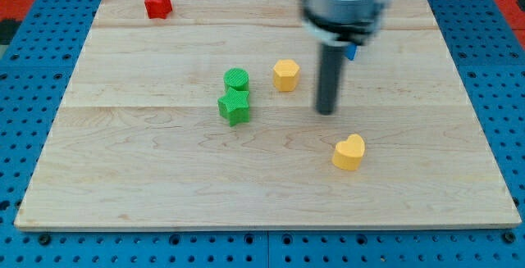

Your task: Move the yellow blocks to the right of the green blocks

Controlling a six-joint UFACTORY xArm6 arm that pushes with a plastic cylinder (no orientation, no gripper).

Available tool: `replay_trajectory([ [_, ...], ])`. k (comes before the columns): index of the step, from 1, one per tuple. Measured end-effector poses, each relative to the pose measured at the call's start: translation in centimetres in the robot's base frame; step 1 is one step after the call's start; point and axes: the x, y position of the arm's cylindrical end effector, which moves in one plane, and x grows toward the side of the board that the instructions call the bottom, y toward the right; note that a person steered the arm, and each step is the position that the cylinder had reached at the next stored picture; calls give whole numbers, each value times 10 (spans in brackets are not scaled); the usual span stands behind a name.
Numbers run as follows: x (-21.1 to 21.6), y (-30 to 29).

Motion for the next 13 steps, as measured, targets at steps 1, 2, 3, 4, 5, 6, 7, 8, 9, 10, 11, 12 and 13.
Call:
replay_trajectory([
  [1, 49, 48],
  [2, 102, 50],
  [3, 108, 8],
  [4, 73, -15],
  [5, 72, -41],
  [6, 59, -28],
  [7, 40, -14],
  [8, 3, -57],
  [9, -5, -73],
  [10, 46, -27],
  [11, 49, -69],
  [12, 24, -87],
  [13, -5, -89],
])
